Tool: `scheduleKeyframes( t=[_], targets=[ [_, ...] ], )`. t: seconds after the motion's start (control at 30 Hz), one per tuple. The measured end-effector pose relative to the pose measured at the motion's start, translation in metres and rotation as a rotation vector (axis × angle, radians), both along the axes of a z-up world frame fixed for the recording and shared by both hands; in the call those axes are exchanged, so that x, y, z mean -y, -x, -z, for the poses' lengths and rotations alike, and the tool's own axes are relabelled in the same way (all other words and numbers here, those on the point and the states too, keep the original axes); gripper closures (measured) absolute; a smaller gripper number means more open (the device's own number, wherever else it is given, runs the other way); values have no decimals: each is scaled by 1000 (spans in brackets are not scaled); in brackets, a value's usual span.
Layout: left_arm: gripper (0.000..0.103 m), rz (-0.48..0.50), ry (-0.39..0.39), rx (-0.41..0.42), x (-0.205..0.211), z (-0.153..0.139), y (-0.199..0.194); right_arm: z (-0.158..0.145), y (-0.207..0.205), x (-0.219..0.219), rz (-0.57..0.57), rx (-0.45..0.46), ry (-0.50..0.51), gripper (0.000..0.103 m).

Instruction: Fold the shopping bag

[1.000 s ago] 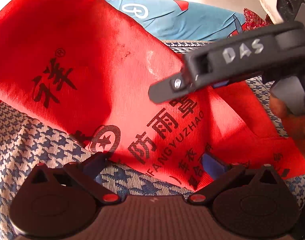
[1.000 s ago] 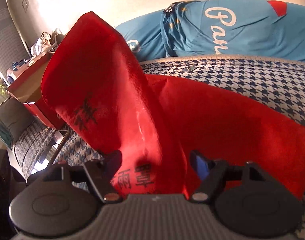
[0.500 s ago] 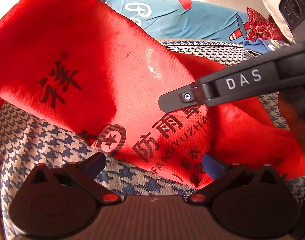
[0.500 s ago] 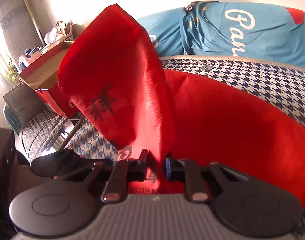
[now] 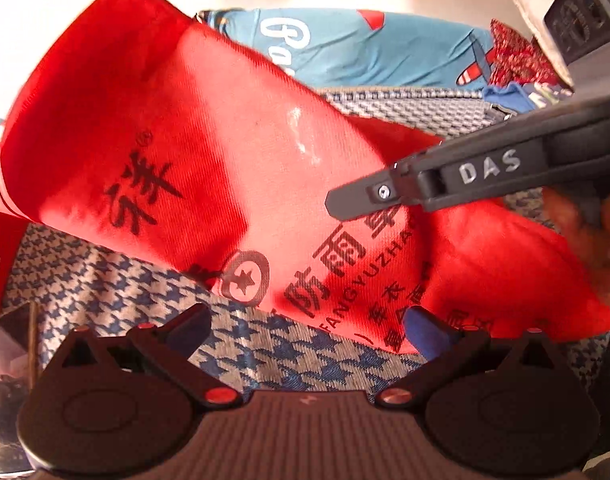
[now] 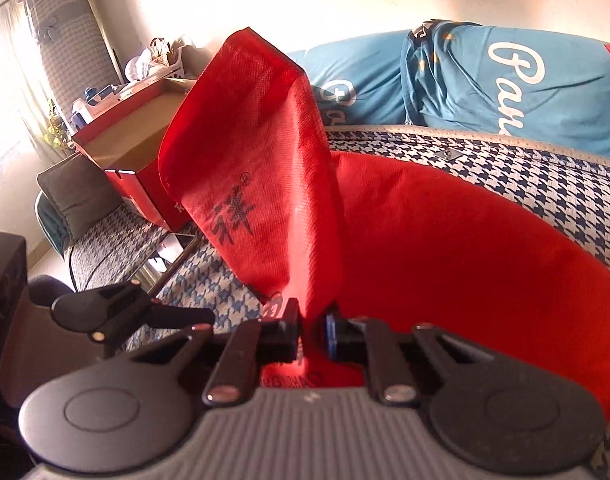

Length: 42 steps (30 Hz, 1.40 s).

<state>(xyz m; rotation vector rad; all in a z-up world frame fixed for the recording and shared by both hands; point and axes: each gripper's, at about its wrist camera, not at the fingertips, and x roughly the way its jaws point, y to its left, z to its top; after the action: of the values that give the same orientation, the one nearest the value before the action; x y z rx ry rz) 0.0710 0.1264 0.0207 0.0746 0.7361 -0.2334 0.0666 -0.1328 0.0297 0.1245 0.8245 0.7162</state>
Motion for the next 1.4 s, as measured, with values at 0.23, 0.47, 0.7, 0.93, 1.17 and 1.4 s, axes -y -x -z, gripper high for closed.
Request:
scheduleKeyframes(
  t=[0.23, 0.47, 0.7, 0.93, 1.17, 1.4],
  targets=[
    [0, -16, 24, 11, 29, -13, 58, -4, 6, 1, -30, 13, -2, 91],
    [0, -39, 48, 63, 5, -57, 107, -4, 12, -1, -92, -3, -18, 91],
    [0, -47, 45, 96, 140, -68, 101, -5, 18, -2, -117, -18, -31, 91],
    [0, -76, 128, 95, 156, -86, 77, -4, 24, -3, -150, -40, -41, 90],
    [0, -63, 118, 117, 166, -89, 70, 0, 34, -8, -205, -86, -75, 87],
    [0, -27, 126, 143, 181, -94, 55, 9, 45, -14, -241, -131, -78, 87]
  ],
)
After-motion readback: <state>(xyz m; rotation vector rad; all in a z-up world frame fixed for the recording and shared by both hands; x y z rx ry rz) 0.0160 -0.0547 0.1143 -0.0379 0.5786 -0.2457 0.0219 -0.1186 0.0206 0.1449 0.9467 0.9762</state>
